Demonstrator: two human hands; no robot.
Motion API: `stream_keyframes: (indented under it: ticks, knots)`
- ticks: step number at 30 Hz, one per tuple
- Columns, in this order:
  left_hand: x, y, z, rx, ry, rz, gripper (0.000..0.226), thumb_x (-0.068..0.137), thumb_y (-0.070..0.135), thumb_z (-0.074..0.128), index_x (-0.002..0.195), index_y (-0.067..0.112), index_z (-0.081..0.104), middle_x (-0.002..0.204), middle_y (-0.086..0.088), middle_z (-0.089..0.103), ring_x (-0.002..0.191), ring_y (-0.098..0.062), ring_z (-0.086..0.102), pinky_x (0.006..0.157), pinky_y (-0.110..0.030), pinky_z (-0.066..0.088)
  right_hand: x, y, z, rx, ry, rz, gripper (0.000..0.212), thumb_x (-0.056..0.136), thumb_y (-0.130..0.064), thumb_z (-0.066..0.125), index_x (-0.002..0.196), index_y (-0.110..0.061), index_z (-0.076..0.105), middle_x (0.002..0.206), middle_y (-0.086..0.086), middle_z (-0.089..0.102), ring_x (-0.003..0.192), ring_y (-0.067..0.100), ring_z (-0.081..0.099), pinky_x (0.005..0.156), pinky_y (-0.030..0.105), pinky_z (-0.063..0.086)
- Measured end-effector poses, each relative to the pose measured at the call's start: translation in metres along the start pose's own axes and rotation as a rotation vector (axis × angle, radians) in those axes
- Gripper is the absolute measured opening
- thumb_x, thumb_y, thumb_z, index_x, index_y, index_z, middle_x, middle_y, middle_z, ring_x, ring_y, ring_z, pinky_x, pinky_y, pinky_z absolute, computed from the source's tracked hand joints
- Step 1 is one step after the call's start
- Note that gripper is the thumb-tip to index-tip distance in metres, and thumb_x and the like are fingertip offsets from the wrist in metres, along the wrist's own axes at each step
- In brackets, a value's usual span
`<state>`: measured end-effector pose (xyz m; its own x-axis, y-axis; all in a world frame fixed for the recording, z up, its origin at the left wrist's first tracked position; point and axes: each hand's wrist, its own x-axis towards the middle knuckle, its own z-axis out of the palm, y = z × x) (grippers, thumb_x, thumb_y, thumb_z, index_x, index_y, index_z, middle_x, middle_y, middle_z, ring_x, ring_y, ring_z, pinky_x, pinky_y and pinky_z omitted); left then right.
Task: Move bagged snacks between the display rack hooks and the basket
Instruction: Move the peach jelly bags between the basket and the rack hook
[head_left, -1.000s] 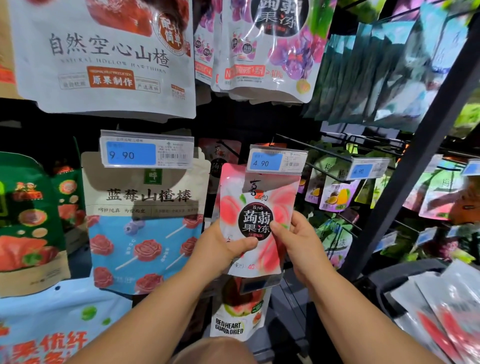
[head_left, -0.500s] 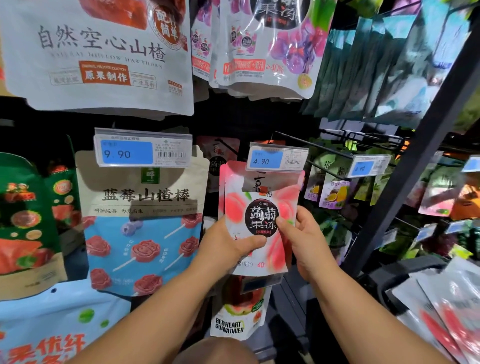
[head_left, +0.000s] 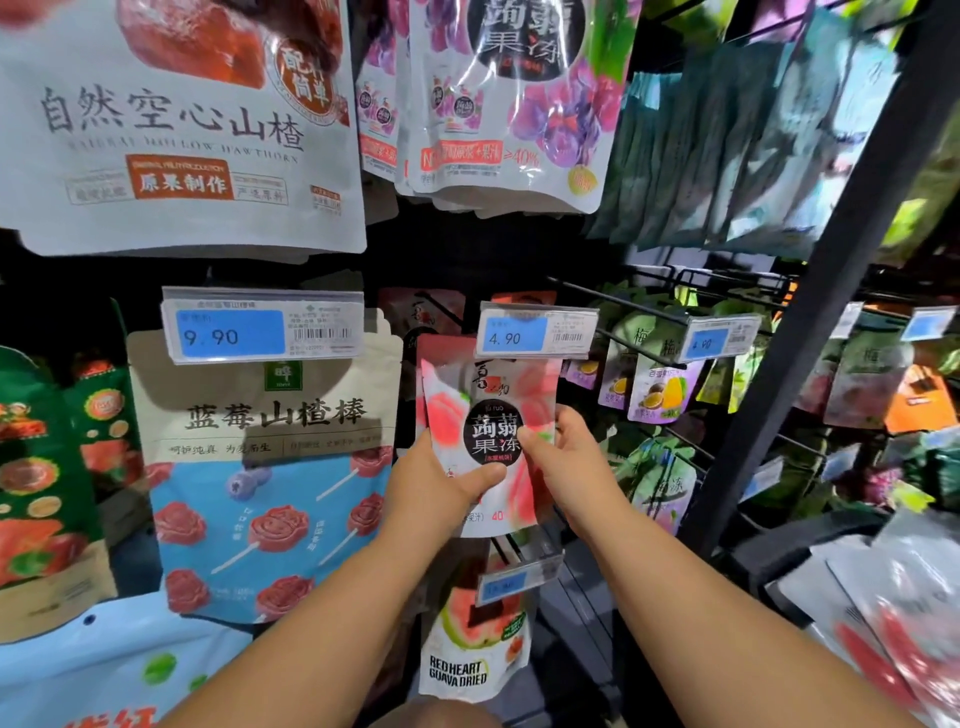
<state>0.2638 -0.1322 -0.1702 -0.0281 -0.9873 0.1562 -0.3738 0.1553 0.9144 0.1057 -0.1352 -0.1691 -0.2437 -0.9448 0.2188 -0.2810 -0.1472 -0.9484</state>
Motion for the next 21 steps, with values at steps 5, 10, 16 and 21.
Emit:
stream_keyframes:
  ticks: [5,10,16,21]
  knots:
    - [-0.004,-0.008,0.0,0.032,0.09,0.013,0.068,0.069,0.038,0.086,0.119,0.015,0.046,0.113,-0.008,0.062,0.103,-0.03,0.06,0.081,-0.038,0.049,-0.005,0.004,-0.003,-0.1,0.003,0.036,0.042,0.074,-0.053,0.068,0.104,-0.025,0.058,0.095,0.005,0.07,0.089,0.022,0.068,0.089,0.051,0.054]
    - [-0.022,-0.009,0.0,-0.024,0.167,0.141,0.086,0.077,0.017,0.081,0.145,0.01,0.029,0.143,-0.014,0.039,0.129,-0.028,0.044,0.102,-0.036,0.04,-0.013,0.008,-0.017,-0.105,0.032,0.035,0.012,0.093,-0.022,0.067,0.1,-0.021,0.057,0.07,-0.003,0.061,0.061,0.008,0.057,0.063,0.03,0.05]
    - [-0.041,0.007,-0.002,0.12,0.238,0.37,0.081,0.085,0.008,0.071,0.152,0.01,0.024,0.157,-0.012,0.019,0.142,-0.013,0.018,0.115,-0.026,0.016,-0.048,0.013,-0.061,-0.155,0.094,0.072,0.011,0.093,-0.024,0.066,0.094,-0.031,0.057,0.086,0.006,0.066,0.08,0.023,0.063,0.08,0.035,0.052]
    - [-0.046,0.022,0.026,0.224,0.025,0.466,0.046,0.086,0.011,0.07,0.129,0.011,0.052,0.126,-0.008,0.052,0.121,-0.025,0.042,0.102,-0.038,0.034,-0.088,0.021,-0.127,-0.25,0.215,0.065,0.007,0.09,-0.019,0.069,0.088,-0.023,0.064,0.07,-0.011,0.061,0.061,-0.003,0.055,0.068,0.016,0.049]
